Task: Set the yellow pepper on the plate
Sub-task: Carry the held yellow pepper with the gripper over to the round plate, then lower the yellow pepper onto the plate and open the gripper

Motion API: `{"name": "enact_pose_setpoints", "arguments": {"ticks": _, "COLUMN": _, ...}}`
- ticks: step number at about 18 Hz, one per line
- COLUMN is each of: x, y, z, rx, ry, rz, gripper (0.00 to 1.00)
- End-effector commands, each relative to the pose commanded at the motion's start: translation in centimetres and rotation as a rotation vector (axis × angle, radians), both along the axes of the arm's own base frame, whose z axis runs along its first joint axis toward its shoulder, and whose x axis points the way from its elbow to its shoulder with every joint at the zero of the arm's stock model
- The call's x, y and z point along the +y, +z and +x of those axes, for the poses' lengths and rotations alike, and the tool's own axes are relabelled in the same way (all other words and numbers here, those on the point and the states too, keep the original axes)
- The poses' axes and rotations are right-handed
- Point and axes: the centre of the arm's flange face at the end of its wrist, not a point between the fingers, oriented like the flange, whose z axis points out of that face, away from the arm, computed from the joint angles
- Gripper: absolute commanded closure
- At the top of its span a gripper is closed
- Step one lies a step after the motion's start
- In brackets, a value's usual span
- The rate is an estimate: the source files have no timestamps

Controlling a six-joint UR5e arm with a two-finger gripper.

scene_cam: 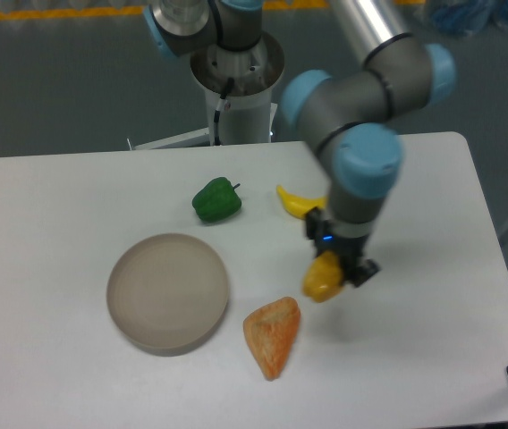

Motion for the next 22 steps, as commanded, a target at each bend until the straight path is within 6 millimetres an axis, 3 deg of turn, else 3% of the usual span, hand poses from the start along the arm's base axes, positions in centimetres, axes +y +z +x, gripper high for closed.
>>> {"name": "enact_pose_setpoints", "arguments": {"ticks": 3, "x": 1.1, "y": -1.0, "z": 6.8, "rx": -0.02, "ry": -0.009, "rz": -0.018, "gripper": 0.62}}
{"name": "enact_pose_setpoints", "arguments": {"ticks": 5, "x": 1.7, "y": -1.8, "z": 10.5, "rx": -0.025, "ry": -0.021, "rz": -0.031, "gripper": 0.56}}
{"name": "enact_pose_setpoints", "arguments": {"ticks": 9, "x": 2.3, "y": -3.6, "z": 15.2, "rx": -0.033, "ry": -0.063, "rz": -0.062, "gripper": 0.51}}
{"name": "enact_pose_setpoints", "arguments": {"ticks": 13, "x": 2.6, "y": -5.7, "z": 18.3, "rx": -0.038, "ry": -0.081, "rz": -0.098, "gripper": 0.49}}
{"name": "enact_pose_setpoints", "arguments": {"ticks": 16, "x": 2.7, "y": -7.0, "z": 19.6, "rx": -0.039, "ry": -0.088, "rz": -0.117, "gripper": 0.18}}
{"name": "enact_pose_setpoints", "arguments": {"ticks": 17, "x": 2.8, "y": -7.1, "z": 19.6, "rx": -0.037, "ry": -0.088, "rz": -0.115, "gripper": 0.0}}
{"name": "enact_pose_setpoints", "arguments": {"ticks": 19, "x": 2.7, "y": -7.3, "z": 19.6, "rx": -0.034, "ry": -0.089, "rz": -0.108, "gripper": 0.0}}
{"name": "enact_pose_setpoints", "arguments": {"ticks": 22, "x": 3.1, "y": -5.4, "z": 19.3, "rx": -0.019, "ry": -0.086, "rz": -0.062, "gripper": 0.0}}
